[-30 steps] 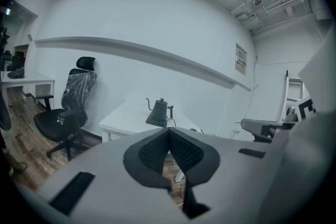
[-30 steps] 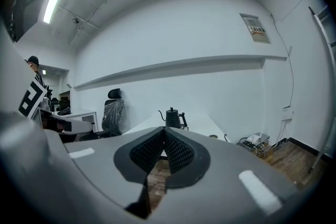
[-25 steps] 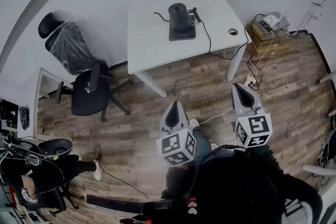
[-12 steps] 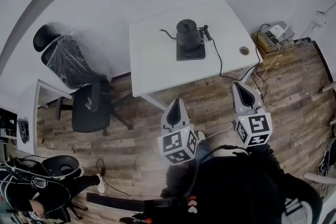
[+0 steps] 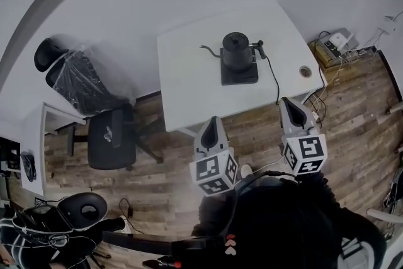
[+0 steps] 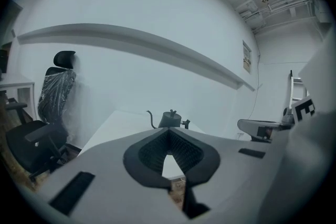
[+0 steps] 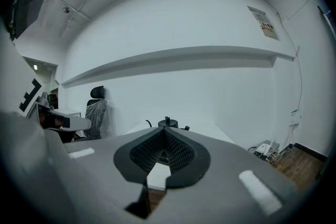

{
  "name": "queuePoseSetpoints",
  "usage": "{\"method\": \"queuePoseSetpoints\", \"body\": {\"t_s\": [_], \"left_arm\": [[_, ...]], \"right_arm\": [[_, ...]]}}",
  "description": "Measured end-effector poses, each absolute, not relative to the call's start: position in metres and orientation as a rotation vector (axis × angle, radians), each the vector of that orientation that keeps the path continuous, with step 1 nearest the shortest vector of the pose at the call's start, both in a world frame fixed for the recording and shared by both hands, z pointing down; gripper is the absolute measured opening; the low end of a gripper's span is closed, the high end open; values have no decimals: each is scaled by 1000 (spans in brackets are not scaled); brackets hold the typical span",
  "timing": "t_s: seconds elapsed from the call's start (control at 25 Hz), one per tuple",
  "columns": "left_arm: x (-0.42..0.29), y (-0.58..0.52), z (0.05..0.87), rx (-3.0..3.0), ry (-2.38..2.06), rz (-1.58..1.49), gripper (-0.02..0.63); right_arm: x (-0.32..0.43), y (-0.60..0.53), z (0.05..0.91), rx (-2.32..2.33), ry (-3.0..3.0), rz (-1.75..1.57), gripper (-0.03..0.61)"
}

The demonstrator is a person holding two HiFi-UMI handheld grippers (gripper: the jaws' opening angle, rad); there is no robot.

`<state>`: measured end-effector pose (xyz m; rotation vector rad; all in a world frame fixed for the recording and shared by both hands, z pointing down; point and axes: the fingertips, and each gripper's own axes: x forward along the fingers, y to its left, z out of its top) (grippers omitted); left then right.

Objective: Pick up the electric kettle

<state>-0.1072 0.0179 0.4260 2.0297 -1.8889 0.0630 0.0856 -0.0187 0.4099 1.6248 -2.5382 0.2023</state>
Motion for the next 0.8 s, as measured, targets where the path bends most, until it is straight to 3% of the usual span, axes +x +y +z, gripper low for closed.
{"method": "queuePoseSetpoints", "body": {"t_s": [0.8], "left_arm": [[-134, -84, 442, 1960, -1891, 80, 0]], "right_arm": [[58, -130, 420, 1583, -2513, 210, 2]]}}
